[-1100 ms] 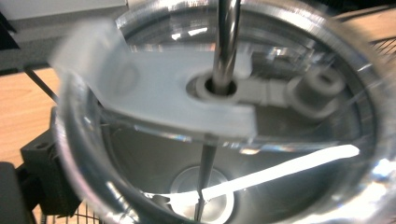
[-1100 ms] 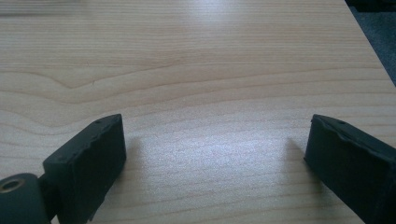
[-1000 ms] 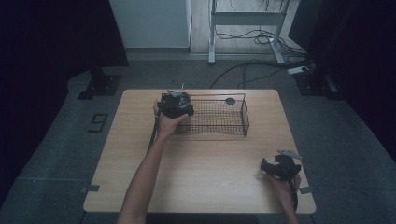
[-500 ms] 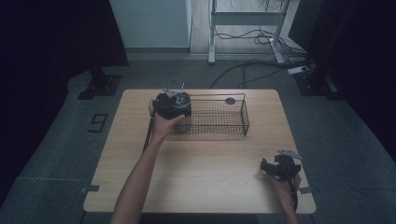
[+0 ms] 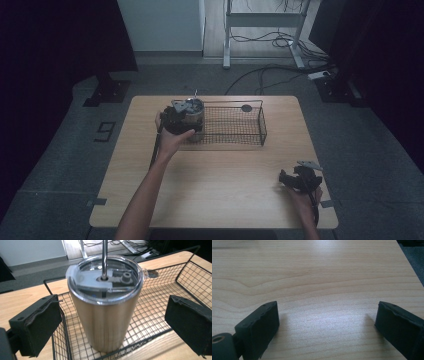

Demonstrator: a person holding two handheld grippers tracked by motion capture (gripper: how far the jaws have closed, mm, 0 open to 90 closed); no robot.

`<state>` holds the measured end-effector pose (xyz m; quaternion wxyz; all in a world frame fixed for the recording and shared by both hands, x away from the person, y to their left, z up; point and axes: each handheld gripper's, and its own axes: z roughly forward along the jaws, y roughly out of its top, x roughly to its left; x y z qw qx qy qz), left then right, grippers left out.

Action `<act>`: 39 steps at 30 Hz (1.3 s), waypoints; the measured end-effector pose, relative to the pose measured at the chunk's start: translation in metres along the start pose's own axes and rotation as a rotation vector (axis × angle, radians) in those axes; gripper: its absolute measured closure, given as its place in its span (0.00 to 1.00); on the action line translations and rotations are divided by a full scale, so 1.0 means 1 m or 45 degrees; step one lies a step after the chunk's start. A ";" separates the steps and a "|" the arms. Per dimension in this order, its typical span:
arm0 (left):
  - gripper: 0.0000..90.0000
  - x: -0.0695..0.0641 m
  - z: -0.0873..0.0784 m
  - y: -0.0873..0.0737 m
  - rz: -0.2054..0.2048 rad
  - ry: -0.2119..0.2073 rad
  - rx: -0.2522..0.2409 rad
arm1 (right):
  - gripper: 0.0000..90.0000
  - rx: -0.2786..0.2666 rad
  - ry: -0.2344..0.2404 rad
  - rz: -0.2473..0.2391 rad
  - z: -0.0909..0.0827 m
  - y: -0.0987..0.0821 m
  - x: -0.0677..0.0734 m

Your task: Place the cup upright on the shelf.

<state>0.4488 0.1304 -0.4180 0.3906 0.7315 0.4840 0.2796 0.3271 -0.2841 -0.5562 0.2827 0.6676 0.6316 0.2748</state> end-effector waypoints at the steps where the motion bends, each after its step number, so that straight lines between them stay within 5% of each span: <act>1: 0.01 0.001 -0.002 -0.002 -0.004 -0.004 0.000 | 0.06 0.000 0.000 0.000 0.000 0.000 0.000; 20: 0.08 0.015 -0.047 -0.045 -0.046 -0.121 -0.015 | 0.06 0.002 -0.001 0.003 0.000 0.000 0.000; 32: 0.09 0.014 -0.076 -0.091 -0.039 -0.199 0.003 | 0.06 0.002 0.000 0.003 0.000 0.000 0.000; 39: 0.09 0.012 -0.085 -0.119 -0.013 -0.192 0.038 | 0.06 0.001 0.000 0.002 0.000 0.000 0.000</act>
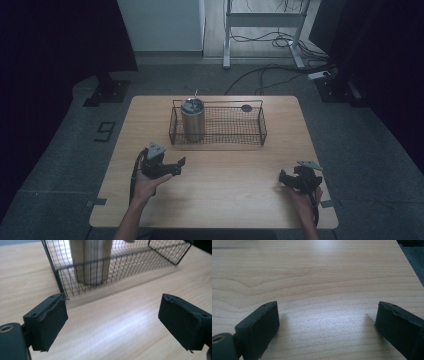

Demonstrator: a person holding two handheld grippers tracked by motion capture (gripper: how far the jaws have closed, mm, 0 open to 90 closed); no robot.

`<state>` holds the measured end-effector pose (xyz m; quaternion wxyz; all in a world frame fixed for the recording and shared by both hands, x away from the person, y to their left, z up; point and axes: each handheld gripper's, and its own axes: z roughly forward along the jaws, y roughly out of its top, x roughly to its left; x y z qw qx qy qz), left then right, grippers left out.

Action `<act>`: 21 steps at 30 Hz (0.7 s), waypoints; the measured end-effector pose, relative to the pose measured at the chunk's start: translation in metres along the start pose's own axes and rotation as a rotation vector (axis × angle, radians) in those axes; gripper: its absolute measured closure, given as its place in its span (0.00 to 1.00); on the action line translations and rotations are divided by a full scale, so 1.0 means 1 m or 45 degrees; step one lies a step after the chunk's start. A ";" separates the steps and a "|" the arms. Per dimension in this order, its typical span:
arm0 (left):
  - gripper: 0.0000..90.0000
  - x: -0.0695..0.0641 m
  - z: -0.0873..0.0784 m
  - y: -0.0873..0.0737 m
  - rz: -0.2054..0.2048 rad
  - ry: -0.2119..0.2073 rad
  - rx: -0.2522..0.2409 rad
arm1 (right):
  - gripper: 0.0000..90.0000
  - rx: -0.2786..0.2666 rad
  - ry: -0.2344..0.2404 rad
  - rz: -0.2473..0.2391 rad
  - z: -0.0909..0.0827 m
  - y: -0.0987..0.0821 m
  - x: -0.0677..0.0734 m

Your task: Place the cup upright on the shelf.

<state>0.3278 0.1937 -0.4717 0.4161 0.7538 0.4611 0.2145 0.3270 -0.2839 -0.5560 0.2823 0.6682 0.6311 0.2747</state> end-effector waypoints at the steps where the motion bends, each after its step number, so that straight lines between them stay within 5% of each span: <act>1: 0.09 0.000 -0.001 -0.005 0.001 0.005 0.008 | 0.06 0.000 0.000 0.001 0.000 0.000 0.000; 12: 0.11 0.000 -0.005 -0.042 -0.015 0.001 0.056 | 0.06 0.000 0.000 0.000 0.000 0.000 0.000; 21: 0.11 0.001 -0.005 -0.046 -0.022 0.012 0.070 | 0.06 0.001 0.000 0.002 0.000 0.000 0.000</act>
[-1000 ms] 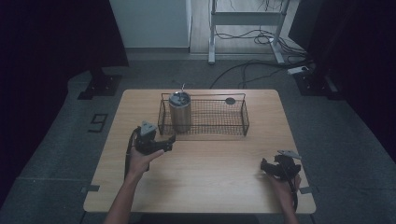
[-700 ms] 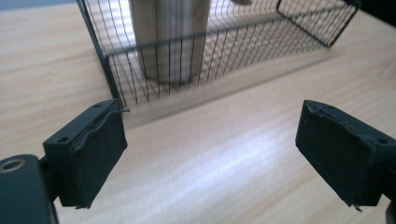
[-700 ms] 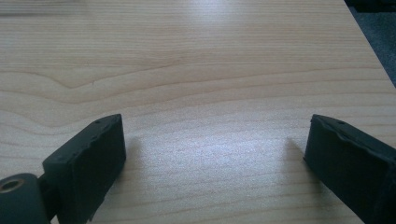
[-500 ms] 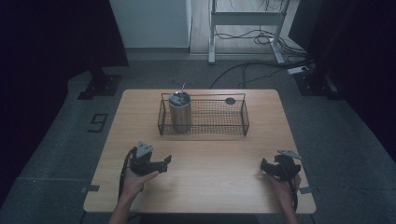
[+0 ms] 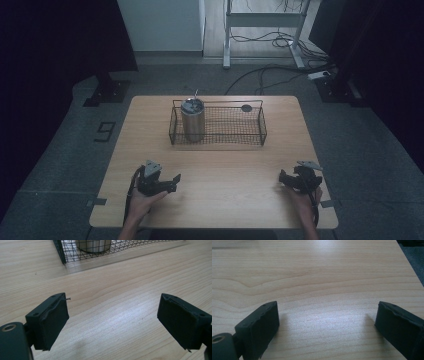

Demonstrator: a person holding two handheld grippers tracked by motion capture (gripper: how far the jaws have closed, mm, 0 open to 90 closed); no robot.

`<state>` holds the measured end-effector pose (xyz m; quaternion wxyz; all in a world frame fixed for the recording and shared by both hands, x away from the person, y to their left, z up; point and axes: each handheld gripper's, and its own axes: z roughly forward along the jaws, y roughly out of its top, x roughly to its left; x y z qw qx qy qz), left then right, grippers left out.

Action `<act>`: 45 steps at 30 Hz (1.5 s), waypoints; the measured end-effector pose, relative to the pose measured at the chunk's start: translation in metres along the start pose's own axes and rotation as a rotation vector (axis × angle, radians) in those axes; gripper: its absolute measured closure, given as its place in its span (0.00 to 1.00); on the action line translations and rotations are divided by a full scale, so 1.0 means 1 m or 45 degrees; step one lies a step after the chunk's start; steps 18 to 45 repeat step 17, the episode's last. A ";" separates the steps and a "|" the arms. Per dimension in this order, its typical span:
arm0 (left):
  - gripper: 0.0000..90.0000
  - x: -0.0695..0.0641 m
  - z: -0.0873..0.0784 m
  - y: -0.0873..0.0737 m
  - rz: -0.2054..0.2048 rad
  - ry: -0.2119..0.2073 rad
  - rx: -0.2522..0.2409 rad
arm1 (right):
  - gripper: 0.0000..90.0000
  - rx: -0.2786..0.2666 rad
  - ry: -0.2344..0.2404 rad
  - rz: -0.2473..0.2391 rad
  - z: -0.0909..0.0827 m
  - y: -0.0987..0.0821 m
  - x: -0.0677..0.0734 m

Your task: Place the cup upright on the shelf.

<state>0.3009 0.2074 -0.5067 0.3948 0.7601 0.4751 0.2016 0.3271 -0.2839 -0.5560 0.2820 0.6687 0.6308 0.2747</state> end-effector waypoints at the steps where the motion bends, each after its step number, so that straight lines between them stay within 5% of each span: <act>1: 0.11 0.000 0.000 0.000 -0.005 -0.003 -0.004 | 0.06 0.000 0.000 -0.002 0.000 0.000 0.000; 45: 0.11 -0.005 -0.001 0.004 -0.024 -0.027 -0.022 | 0.06 0.000 0.000 0.000 0.000 0.000 0.000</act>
